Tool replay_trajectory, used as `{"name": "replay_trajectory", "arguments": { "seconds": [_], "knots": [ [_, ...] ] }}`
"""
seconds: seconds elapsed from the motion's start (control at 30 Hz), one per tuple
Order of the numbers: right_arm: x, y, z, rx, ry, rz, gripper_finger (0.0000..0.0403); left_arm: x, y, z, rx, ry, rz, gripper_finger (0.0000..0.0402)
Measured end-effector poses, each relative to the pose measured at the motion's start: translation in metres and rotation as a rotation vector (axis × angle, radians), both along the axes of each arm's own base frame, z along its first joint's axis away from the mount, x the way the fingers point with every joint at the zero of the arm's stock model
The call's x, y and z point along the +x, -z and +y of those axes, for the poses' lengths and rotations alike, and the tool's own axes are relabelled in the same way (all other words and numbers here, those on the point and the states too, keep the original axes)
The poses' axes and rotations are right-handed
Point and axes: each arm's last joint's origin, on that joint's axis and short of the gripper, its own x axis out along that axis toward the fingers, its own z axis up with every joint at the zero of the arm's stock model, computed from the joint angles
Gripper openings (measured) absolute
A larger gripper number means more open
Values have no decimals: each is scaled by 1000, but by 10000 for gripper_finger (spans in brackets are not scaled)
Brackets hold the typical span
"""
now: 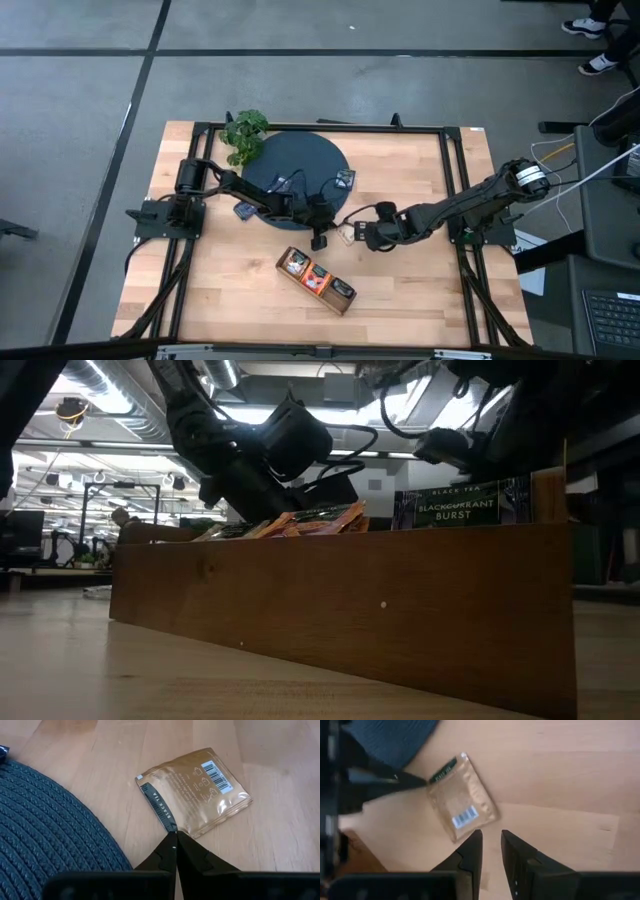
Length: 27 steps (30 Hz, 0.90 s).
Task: Pick & Place Tea
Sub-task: Put the brown tea bag into the left section of the wooden organizer
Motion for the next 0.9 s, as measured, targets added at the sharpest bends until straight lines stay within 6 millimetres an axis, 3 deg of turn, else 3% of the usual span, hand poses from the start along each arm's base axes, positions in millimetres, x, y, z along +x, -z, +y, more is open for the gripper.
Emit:
{"name": "replay_trajectory", "arguments": {
  "seconds": [0.3, 0.6, 0.9],
  "knots": [
    [-14, 42, -5, 124, 103, -184, 75, -1, 1, 0, -3, 2, 10, 3],
    [-20, 50, -9, 104, 108, -165, 75, -1, 2, 0, -20, -7, 11, 2],
    [-10, 63, -11, 105, 114, -178, 75, -1, 2, -1, -62, -26, 9, 2]
  ]
}}
